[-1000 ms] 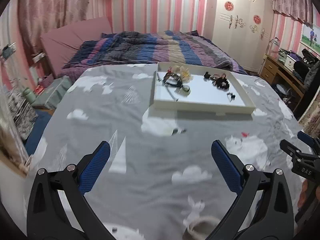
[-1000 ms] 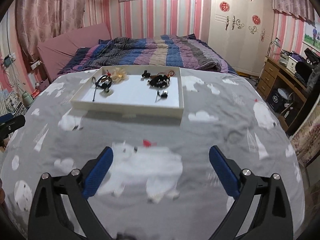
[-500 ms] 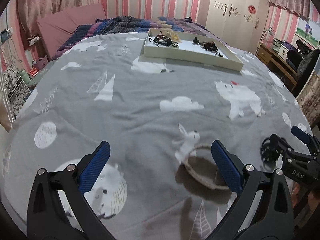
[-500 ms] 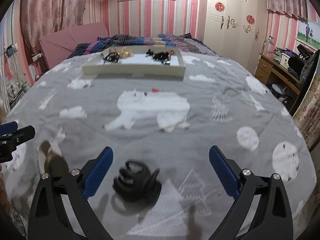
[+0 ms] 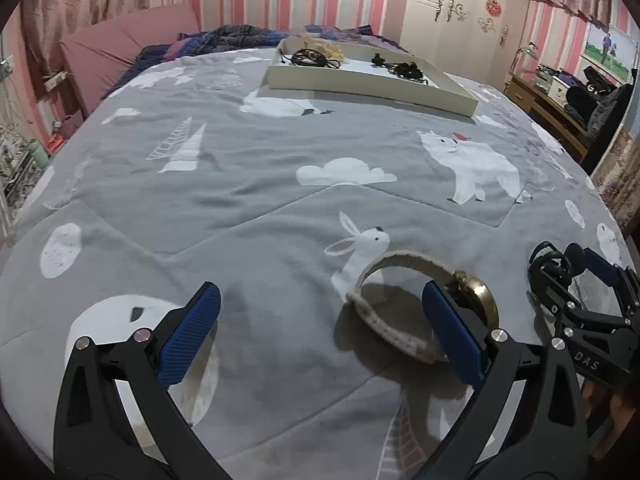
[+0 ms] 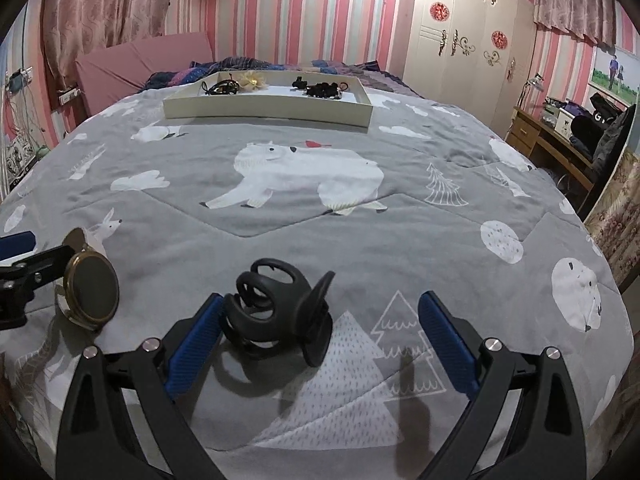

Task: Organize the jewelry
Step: 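Grasp the white-strap watch with the left tool while the right tool grasps the black claw clip, then carry the watch and claw clip into the white tray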

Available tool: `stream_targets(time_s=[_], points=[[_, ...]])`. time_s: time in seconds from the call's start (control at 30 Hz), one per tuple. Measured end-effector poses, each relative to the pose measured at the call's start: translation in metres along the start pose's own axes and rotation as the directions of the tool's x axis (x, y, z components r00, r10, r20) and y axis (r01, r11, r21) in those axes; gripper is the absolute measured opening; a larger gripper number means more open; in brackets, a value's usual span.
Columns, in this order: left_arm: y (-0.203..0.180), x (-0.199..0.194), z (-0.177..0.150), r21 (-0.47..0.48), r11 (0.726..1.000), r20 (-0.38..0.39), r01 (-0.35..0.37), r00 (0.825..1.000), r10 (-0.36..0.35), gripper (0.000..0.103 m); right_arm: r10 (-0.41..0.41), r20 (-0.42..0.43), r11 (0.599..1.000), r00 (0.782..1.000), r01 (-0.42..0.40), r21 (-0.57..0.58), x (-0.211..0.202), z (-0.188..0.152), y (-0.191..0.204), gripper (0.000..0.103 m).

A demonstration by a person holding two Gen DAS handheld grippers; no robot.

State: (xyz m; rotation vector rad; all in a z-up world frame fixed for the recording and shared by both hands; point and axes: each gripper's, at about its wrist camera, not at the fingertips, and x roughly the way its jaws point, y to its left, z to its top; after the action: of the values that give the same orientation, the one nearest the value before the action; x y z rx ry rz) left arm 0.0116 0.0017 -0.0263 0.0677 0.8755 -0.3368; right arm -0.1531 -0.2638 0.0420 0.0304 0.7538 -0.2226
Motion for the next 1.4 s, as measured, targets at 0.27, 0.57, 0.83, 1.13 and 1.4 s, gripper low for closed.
stream_targets(time_s=[0.27, 0.57, 0.83, 1.13, 1.4], points=[[-0.009, 0.012, 0.006, 0.012, 0.998, -0.029, 0.066, 0.997, -0.065, 0.07, 0.04, -0.002, 0.999, 0.999, -0.04, 0.037, 0.001, -0.002, -0.007, 0.089], [-0.022, 0.017, 0.009, 0.046, 0.993, -0.055, 0.112, 0.993, -0.109, 0.023, 0.128, -0.038, 0.991, 0.991, -0.126, 0.045, 0.008, 0.002, 0.0, 0.055], [-0.015, 0.023, 0.014, -0.002, 0.987, -0.074, 0.159, 0.985, -0.159, 0.011, 0.149, -0.043, 0.986, 0.988, -0.146, 0.076, 0.012, 0.008, -0.005, 0.055], [-0.025, 0.012, 0.026, 0.045, 0.99, -0.042, 0.135, 0.99, -0.133, 0.009, 0.149, -0.025, 0.985, 0.988, -0.147, 0.094, 0.013, 0.024, -0.011, 0.055], [-0.034, -0.001, 0.05, 0.091, 0.99, 0.014, 0.113, 0.993, -0.114, 0.009, 0.154, -0.005, 0.984, 0.988, -0.153, 0.091, 0.016, 0.046, -0.014, 0.055]])
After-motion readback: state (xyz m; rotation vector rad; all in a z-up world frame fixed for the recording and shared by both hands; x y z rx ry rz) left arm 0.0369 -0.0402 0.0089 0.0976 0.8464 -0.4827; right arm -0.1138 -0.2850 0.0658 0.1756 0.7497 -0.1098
